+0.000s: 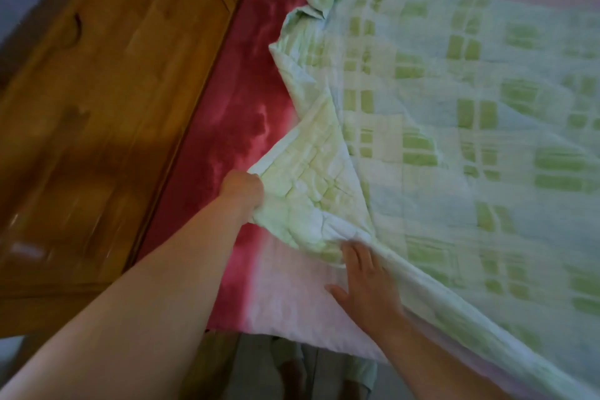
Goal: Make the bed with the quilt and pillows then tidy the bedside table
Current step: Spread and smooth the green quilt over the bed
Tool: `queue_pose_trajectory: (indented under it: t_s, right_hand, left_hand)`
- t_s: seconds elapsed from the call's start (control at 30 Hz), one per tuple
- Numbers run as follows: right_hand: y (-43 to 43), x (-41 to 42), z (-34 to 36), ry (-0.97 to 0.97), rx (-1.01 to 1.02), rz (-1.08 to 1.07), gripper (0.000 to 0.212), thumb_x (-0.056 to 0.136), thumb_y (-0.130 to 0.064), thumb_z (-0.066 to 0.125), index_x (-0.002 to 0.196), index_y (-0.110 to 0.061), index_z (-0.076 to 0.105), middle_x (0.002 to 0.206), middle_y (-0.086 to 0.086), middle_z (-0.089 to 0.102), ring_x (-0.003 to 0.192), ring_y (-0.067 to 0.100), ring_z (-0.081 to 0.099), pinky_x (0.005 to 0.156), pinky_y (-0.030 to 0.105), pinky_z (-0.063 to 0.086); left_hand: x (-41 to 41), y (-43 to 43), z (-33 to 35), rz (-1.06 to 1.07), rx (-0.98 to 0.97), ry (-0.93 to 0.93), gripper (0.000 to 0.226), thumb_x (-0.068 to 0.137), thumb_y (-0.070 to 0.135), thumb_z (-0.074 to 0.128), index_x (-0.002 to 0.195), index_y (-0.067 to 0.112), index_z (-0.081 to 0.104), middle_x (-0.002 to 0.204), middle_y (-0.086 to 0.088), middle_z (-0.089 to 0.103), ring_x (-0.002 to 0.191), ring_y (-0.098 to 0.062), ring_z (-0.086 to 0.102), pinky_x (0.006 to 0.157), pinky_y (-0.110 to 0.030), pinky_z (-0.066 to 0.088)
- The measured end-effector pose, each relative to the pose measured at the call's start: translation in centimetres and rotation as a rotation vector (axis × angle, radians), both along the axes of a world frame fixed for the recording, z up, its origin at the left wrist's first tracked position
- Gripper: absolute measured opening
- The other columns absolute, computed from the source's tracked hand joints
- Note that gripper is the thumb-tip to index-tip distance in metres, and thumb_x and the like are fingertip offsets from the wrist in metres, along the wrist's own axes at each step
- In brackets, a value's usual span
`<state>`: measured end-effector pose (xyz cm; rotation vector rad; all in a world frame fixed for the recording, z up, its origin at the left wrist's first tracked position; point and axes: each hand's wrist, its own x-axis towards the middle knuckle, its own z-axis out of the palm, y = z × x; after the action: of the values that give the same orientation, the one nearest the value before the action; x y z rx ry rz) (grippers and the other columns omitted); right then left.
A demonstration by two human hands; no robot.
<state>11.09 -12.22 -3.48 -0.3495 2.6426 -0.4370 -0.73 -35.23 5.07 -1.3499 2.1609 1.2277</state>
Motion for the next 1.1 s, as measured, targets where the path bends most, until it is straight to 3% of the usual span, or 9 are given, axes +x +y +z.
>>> queue_pose_trajectory:
  t_s: [0.1,0.17,0.27,0.4,0.53,0.7,0.83,1.0,1.1]
  right_hand:
    - [-1.7,-1.7,-0.1,-0.054,0.108,0.023,0.092,0.086,-0.054,0.058,0.152,-0.012,0.009,0.157,0.010,0.013,0.143,0.028,0.023,0.112,0.040,0.030]
    - [-2.5,-2.4,-0.2,-0.012,0.156,-0.007,0.079,0.087,-0.042,0.060,0.148,-0.013,0.019,0.152,0.010,0.024,0.134,0.029,0.035,0.106,0.040,0.035]
    - [-2.6,-3.5,-0.8,0.054,0.166,-0.119,0.042,0.094,-0.015,0.046,0.135,-0.011,0.039,0.131,0.009,0.049,0.112,0.028,0.053,0.088,0.039,0.045]
    - [-1.7,-4.6,-0.7,-0.025,0.039,-0.358,0.034,0.095,-0.007,0.035,0.127,-0.011,0.048,0.118,0.010,0.061,0.106,0.030,0.060,0.080,0.036,0.045]
    - [-1.3,-5.1,0.5,-0.085,-0.250,-0.515,0.021,0.094,-0.014,0.037,0.110,-0.010,0.050,0.106,0.013,0.063,0.099,0.035,0.058,0.076,0.039,0.043]
    - [-2.4,-5.8,2.2,-0.047,0.069,-0.090,0.054,0.087,-0.062,0.047,0.121,-0.021,0.035,0.107,-0.001,0.054,0.094,0.027,0.060,0.073,0.038,0.041]
    - [-1.7,-5.4,1.4,0.052,0.158,-0.050,0.047,0.084,-0.015,0.059,0.124,-0.021,0.036,0.112,0.003,0.049,0.090,0.025,0.058,0.064,0.033,0.041]
    - [0.4,-6.1,3.5,0.168,0.198,-0.242,0.035,0.081,-0.007,0.058,0.111,-0.020,0.047,0.109,0.003,0.051,0.095,0.025,0.055,0.072,0.035,0.041]
    - [1.5,-8.7,7.0,0.488,0.086,-0.419,0.026,0.075,0.000,0.060,0.092,-0.019,0.059,0.092,0.005,0.058,0.081,0.030,0.058,0.065,0.033,0.031]
  left_hand:
    - [-0.3,-0.7,-0.8,0.288,0.240,0.102,0.032,0.094,0.009,0.053,0.123,-0.004,0.056,0.095,-0.012,0.065,0.078,-0.026,0.065,0.057,-0.031,0.050]
    - [-0.3,-1.1,-1.0,0.382,0.370,0.104,0.031,0.089,0.012,0.065,0.116,-0.002,0.061,0.079,-0.008,0.062,0.062,-0.019,0.060,0.052,-0.029,0.050]
    - [-0.1,-0.8,-0.6,0.275,0.602,0.000,0.023,0.083,0.012,0.072,0.103,0.003,0.064,0.078,-0.007,0.071,0.064,-0.018,0.067,0.062,-0.032,0.057]
    - [0.5,-1.1,0.1,0.012,0.753,-0.031,0.022,0.085,-0.003,0.064,0.107,0.002,0.063,0.091,-0.006,0.072,0.083,-0.014,0.068,0.077,-0.024,0.054]
    - [0.7,-0.9,-0.9,-0.113,0.457,0.028,0.031,0.091,0.009,0.062,0.121,0.011,0.057,0.103,-0.005,0.067,0.093,-0.020,0.064,0.091,-0.036,0.049]
    - [0.2,-0.2,-1.5,0.040,0.310,0.194,0.030,0.098,0.017,0.049,0.128,0.014,0.049,0.108,-0.006,0.059,0.091,-0.019,0.059,0.075,-0.030,0.049]
    - [0.7,-0.2,-1.8,0.002,0.064,0.281,0.031,0.098,0.015,0.046,0.127,0.005,0.049,0.103,-0.006,0.053,0.086,-0.018,0.054,0.073,-0.028,0.043]
    - [0.5,-5.1,0.3,-0.030,-0.373,0.337,0.035,0.099,0.023,0.045,0.123,-0.001,0.053,0.122,-0.018,0.058,0.114,-0.030,0.056,0.093,-0.032,0.042]
    - [-0.1,-9.8,3.5,0.100,-0.491,0.384,0.039,0.100,0.028,0.043,0.132,0.005,0.047,0.134,-0.015,0.052,0.123,-0.029,0.051,0.100,-0.033,0.039]
